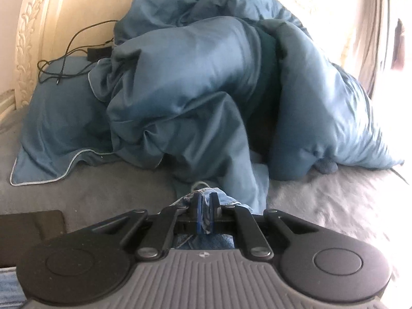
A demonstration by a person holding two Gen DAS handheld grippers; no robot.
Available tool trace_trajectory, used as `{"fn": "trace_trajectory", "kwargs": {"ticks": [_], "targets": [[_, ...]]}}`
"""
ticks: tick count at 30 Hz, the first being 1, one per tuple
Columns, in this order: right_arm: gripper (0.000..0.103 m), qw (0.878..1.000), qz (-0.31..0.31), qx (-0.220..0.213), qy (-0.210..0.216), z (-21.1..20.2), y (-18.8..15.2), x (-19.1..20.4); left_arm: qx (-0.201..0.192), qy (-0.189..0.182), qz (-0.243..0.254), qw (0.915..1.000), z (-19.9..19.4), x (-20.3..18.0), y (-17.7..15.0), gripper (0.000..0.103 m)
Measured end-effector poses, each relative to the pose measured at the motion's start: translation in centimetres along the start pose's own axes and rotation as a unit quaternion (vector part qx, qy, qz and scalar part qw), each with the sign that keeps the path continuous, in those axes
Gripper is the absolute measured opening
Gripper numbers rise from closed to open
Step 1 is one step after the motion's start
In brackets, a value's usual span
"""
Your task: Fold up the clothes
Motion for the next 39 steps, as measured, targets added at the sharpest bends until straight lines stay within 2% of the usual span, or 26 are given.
{"fn": "trace_trajectory", "kwargs": {"ticks": [6,8,11,12,13,15,16,21,25,27,29,32,34,36,38,39], "targets": [[0.007,0.999,-0.006,0.048,0.005,5.8,-2.1,1.9,0.0,0.006,0.006,1.0,0.1,0.0,0.0,0.021],[0.009,0.999,0.005,0.051,0.005,6.1,-2.4,1.8,-0.001,0.008,0.006,0.9999,0.2,-0.1,0.0,0.021],[0.018,0.997,0.027,0.066,0.02,4.6,-1.8,0.9,-0.001,0.012,0.009,0.9999,0.2,-0.2,0.0,0.022],[0.029,0.997,0.029,0.068,0.023,3.3,-1.7,0.6,-0.001,0.012,0.01,0.9999,0.2,-0.2,0.0,0.022],[0.042,0.997,0.033,0.068,0.023,1.7,-1.6,0.2,0.001,0.01,0.01,0.9999,0.2,-0.2,0.1,0.022],[0.048,0.998,0.036,0.054,0.015,-2.5,-1.8,-0.3,0.005,0.003,0.014,0.9999,0.3,-0.2,0.2,0.022],[0.055,0.998,0.044,0.046,0.009,-5.1,-2.3,-1.1,0.007,-0.001,0.014,0.9999,0.2,-0.1,0.2,0.023],[0.059,0.991,0.13,0.012,-0.013,-20.3,-7.1,-6.3,0.015,-0.02,0.025,0.9994,-0.2,0.0,0.2,0.029],[0.069,0.974,0.219,-0.002,-0.052,-32.5,-14.1,-10.0,0.012,-0.022,0.037,0.999,-0.8,-0.3,0.1,0.036],[0.075,0.962,0.258,0.002,-0.086,-38.3,-18.6,-11.1,0.01,-0.017,0.043,0.9989,-1.1,-0.6,-0.1,0.039],[0.08,0.945,0.303,0.009,-0.119,-43.1,-23.7,-11.9,0.004,-0.009,0.043,0.999,-1.4,-0.8,-0.2,0.041],[0.085,0.909,0.387,0.023,-0.15,-48.5,-32.1,-12.6,-0.014,0.011,0.044,0.9989,-2.1,-1.3,-0.6,0.042],[0.085,0.877,0.453,0.03,-0.158,-50.8,-37.6,-13.0,-0.037,0.038,0.064,0.9965,-2.8,-2.1,-1.3,0.043],[0.085,0.838,0.521,0.036,-0.161,-52.5,-42.9,-13.4,-0.066,0.07,0.131,0.9867,-3.5,-4.1,-2.7,0.046],[0.085,0.8,0.576,0.045,-0.162,-53.4,-47.5,-13.9,-0.068,0.066,0.205,0.9741,-4.0,-6.7,-4.7,0.047],[0.085,0.787,0.593,0.049,-0.162,-53.6,-49.1,-14.2,-0.057,0.049,0.241,0.9676,-4.2,-8.3,-6.0,0.048]]}}
Point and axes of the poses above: each gripper's, at about its wrist camera, not at the fingertips, and z roughly the way its jaws point, x to its left, y to its top, the point moved 6 cm from there along z, roughly the way its jaws point, and after that the axes turned 10 degrees about x, right-handed, at the moved point
